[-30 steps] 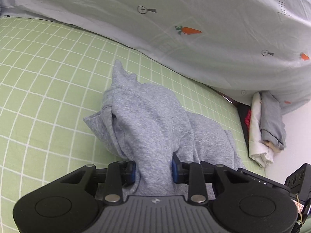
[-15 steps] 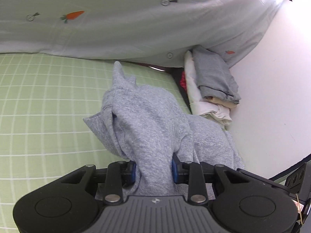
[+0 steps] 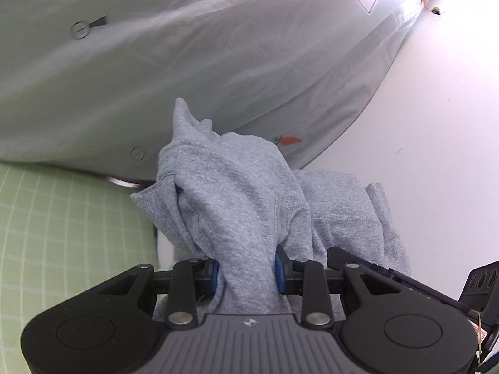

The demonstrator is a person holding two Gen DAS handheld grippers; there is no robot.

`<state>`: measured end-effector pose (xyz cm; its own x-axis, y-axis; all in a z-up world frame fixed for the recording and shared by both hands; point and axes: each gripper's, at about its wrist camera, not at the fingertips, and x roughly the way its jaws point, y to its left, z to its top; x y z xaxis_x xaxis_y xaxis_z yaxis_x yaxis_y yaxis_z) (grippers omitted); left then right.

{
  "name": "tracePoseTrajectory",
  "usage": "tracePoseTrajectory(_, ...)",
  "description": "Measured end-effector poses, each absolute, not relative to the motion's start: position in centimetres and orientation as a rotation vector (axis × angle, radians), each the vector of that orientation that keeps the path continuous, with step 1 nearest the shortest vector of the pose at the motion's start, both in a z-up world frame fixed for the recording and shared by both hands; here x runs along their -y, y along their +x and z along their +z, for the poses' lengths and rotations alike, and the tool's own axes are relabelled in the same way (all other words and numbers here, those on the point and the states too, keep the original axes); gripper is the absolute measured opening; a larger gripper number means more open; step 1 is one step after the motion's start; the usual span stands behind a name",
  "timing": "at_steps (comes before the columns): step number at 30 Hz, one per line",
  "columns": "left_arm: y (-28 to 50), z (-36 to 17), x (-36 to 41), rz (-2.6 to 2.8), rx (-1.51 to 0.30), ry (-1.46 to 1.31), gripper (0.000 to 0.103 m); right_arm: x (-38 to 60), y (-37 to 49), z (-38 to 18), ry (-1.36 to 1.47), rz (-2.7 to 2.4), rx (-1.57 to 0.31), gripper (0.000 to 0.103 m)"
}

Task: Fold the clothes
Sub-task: 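Carry the hoodie with both grippers onto the folded clothes stack, then open both grippers and pull back from the clothes stack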

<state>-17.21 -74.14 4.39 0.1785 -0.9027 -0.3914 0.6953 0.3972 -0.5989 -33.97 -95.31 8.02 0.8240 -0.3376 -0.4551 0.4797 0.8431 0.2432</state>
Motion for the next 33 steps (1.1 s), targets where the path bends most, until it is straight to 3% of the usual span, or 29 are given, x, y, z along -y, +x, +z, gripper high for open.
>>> tracePoseTrajectory(1,-16.8,4.9,76.0,-1.155,-0.751,-0.308,0.038,97.3,-33.3,8.3,0.340,-0.449,-0.386,0.054)
tracePoseTrajectory(3,-15.3,4.5,79.9,-1.094,-0.715,-0.276,0.049,101.0,-31.5,8.0,0.298,-0.508,-0.355,0.083)
tracePoseTrajectory(5,-13.4,2.9,83.7,-1.013,-0.747,-0.219,0.050,104.1,-28.9,6.4,0.235,-0.625,-0.390,0.092)
tracePoseTrajectory(9,-10.7,-0.7,88.2,-0.881,-0.857,-0.112,0.050,106.2,-25.5,3.5,0.043,-0.790,-0.473,0.090)
tracePoseTrajectory(15,-10.4,-2.0,86.4,-0.831,-0.857,-0.175,0.052,103.7,-27.4,3.1,-0.094,-0.850,-0.265,0.094)
tracePoseTrajectory(22,-11.2,-1.1,85.3,-0.808,-0.770,-0.018,0.070,107.2,-24.2,-3.2,0.218,-0.726,-0.528,0.095)
tracePoseTrajectory(25,-12.5,0.1,82.6,-0.818,-0.699,0.022,0.085,105.9,-25.4,-2.3,0.220,-0.734,-0.510,0.102)
tracePoseTrajectory(29,-14.7,1.2,80.1,-0.870,-0.664,0.059,0.087,102.7,-28.6,-1.6,0.236,-0.749,-0.485,0.103)
tracePoseTrajectory(33,-18.0,1.7,77.1,-0.898,-0.651,0.052,0.101,98.6,-32.7,-0.4,0.258,-0.756,-0.485,0.103)
